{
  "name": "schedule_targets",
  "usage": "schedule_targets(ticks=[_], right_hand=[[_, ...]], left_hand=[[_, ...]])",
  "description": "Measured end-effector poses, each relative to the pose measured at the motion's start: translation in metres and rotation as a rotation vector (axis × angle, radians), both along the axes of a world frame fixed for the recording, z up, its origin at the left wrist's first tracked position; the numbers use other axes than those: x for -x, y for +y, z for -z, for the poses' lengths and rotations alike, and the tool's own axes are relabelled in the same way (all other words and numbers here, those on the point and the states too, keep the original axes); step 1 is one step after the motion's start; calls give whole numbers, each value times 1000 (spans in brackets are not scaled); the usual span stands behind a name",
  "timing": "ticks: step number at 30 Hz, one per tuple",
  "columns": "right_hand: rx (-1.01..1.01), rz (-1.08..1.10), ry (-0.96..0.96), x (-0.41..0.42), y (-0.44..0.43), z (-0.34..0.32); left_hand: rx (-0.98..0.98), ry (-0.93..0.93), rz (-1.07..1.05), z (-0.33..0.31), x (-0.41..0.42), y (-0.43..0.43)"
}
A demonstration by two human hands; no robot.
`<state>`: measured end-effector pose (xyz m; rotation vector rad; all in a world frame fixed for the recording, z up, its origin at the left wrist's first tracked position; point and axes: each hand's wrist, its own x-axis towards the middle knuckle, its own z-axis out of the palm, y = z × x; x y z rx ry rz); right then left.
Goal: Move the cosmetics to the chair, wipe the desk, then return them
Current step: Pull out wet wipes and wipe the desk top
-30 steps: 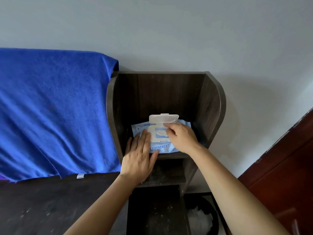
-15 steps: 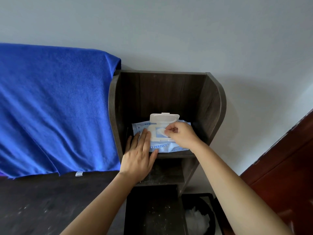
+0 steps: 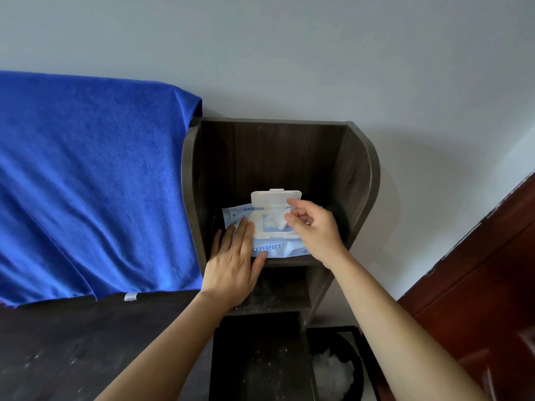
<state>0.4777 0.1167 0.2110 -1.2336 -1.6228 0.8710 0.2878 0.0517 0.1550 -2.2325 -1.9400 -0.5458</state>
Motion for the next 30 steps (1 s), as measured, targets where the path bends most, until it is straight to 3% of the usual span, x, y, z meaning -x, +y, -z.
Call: schedule_targets(ticks=[3,6,8,13,18,22,30], right_hand=[[-122,102,-87,0,-3,1],[-201,85,-405,-3,-6,7],[-169,40,-491,-4,-6,9],[-44,71,-349,0,-3,4],[42,-15,-406,-3,2,2],[56,-40,-427,-5,5,1],[37,145,57,3,-9,11]], left_hand=[[1,-4,7,-1,0,-1],[7,-16,12,-1,0,-2],[13,-21,15,-3,0,-2],[34,-117,13,-7,0,-2],[-91,-162,40,-25,-7,12],[14,-220,137,-21,-6,30],[34,-232,158,-4,-3,33]])
